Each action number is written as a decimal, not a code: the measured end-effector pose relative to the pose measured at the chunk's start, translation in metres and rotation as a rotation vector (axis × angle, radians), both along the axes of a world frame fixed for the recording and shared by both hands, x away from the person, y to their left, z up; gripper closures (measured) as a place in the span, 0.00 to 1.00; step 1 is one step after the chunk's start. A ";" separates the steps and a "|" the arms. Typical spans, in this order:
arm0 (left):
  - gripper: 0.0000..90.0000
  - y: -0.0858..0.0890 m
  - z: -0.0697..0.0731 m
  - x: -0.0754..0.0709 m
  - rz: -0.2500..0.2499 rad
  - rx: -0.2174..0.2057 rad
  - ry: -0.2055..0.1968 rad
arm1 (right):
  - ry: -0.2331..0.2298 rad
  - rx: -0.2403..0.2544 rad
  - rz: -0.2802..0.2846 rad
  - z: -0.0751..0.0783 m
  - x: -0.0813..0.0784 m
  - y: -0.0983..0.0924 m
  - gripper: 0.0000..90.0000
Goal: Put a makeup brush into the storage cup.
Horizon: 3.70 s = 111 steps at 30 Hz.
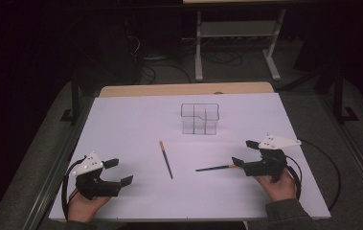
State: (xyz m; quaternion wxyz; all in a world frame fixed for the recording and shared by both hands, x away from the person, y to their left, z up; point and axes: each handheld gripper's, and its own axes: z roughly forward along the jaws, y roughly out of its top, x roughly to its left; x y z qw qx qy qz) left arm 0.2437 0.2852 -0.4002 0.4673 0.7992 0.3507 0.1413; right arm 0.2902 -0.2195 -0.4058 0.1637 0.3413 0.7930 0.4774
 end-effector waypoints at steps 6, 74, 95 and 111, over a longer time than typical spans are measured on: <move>0.17 -0.002 -0.001 0.001 -0.003 0.003 0.002 | 0.006 0.000 0.000 -0.001 0.002 0.000 0.18; 0.17 0.000 -0.002 0.001 0.001 -0.003 0.009 | 0.031 -0.028 0.048 0.038 0.008 0.036 0.18; 0.17 0.002 -0.002 0.003 -0.011 -0.006 0.000 | 0.070 -0.062 0.129 0.057 0.022 0.082 0.25; 0.17 0.004 -0.001 0.002 0.001 -0.020 0.006 | 0.128 -0.080 0.142 0.062 0.036 0.111 0.25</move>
